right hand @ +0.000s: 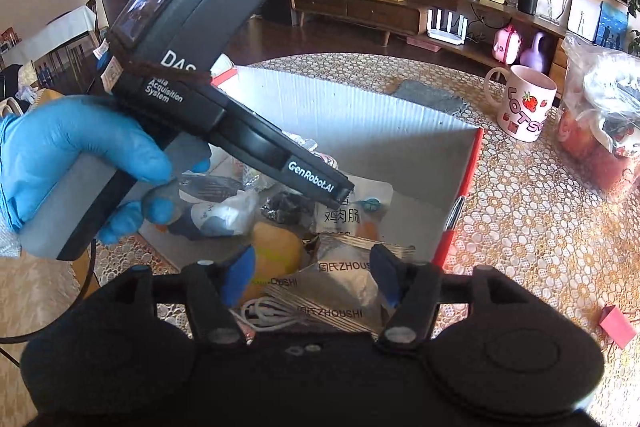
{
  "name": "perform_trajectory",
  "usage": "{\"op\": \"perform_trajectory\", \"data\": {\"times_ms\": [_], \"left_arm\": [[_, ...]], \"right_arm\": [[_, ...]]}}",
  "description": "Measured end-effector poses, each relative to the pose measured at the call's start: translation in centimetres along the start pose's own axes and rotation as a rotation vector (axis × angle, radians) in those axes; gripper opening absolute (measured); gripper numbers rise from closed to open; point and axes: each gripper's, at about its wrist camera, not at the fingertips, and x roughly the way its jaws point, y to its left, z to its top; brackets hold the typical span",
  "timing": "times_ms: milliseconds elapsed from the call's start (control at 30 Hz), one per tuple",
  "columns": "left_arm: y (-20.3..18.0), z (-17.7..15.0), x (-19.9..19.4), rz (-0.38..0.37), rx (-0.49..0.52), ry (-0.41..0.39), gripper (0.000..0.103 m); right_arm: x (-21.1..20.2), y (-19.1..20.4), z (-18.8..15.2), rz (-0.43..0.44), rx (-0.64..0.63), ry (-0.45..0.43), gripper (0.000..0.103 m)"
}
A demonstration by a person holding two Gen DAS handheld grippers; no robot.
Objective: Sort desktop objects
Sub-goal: 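Open the left gripper to drop the plush while the right gripper releases the packet into the box, then move both grippers back to the pink binder clip and pink ribbed block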
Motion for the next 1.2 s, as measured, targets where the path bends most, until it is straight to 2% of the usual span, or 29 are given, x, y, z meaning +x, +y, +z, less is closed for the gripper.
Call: {"op": "perform_trajectory", "data": {"times_ms": [267, 633, 867, 1200], "left_arm": [[-0.5, -0.9, -2.8, -0.013, -0.011, -0.053, 0.078], [-4.2, -2.0, -7.7, -0.053, 0.025, -0.145, 0.078], [-8.0, -2.8, -10.1, -0.116, 0.065, -0.189, 0.078], [-14.2, -3.9, -11.2, -0.194, 0.134, -0.211, 0.078]], "right_arm": [[-2.3, -0.4, -0.3, 0.015, 0.021, -0.035, 0.065], [-6.7, -2.4, -3.0, -0.012, 0.053, -0.056, 0.068], [-9.9, -5.3, -5.8, -0.075, 0.088, -0.068, 0.068], [-12.9, -10.7, -9.5, -0.191, 0.174, -0.058, 0.068]]}}
